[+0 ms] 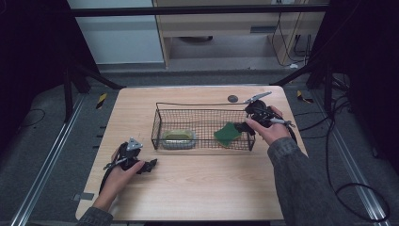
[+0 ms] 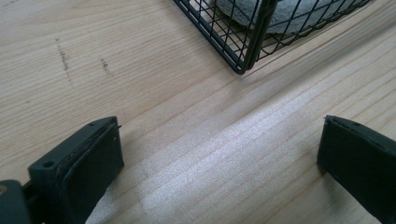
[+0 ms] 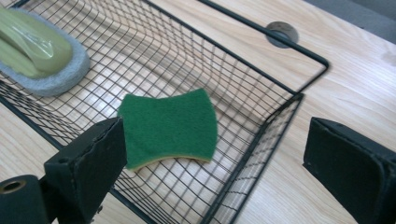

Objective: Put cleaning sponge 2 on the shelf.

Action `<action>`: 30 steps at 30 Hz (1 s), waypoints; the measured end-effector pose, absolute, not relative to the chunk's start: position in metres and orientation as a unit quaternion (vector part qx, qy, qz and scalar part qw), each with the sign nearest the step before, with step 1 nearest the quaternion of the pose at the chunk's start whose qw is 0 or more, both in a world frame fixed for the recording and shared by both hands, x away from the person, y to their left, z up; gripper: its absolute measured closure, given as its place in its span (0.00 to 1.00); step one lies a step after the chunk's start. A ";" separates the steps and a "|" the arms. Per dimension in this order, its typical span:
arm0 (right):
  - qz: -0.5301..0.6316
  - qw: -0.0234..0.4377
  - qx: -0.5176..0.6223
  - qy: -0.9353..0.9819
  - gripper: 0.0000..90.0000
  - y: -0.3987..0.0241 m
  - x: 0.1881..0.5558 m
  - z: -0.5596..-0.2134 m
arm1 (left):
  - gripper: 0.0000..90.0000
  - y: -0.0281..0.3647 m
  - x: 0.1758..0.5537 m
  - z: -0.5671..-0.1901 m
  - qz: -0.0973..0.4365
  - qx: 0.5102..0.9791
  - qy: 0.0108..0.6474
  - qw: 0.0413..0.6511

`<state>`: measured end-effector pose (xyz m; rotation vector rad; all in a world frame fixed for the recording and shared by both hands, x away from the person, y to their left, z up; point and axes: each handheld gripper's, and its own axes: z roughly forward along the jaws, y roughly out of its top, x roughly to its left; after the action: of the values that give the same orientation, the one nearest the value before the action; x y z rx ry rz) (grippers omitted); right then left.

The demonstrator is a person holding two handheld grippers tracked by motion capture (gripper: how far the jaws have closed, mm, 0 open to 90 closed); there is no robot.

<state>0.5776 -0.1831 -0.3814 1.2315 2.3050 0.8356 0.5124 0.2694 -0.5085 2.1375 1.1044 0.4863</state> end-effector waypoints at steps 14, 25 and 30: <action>0.305 0.213 0.461 0.805 0.08 -0.226 0.551 -0.390 | 0.00 0.269 0.512 -0.508 0.187 0.820 0.424 0.337; 0.329 0.232 0.475 0.782 0.08 -0.258 0.526 -0.414 | 0.00 0.269 0.512 -0.508 0.186 0.820 0.424 0.337; 0.334 0.230 0.487 0.773 0.09 -0.268 0.514 -0.431 | 0.00 0.269 0.512 -0.508 0.187 0.820 0.424 0.337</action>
<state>0.5140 -0.2684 -0.4306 1.3408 2.1271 0.9200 0.5124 0.2693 -0.5085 2.1375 1.1046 0.4863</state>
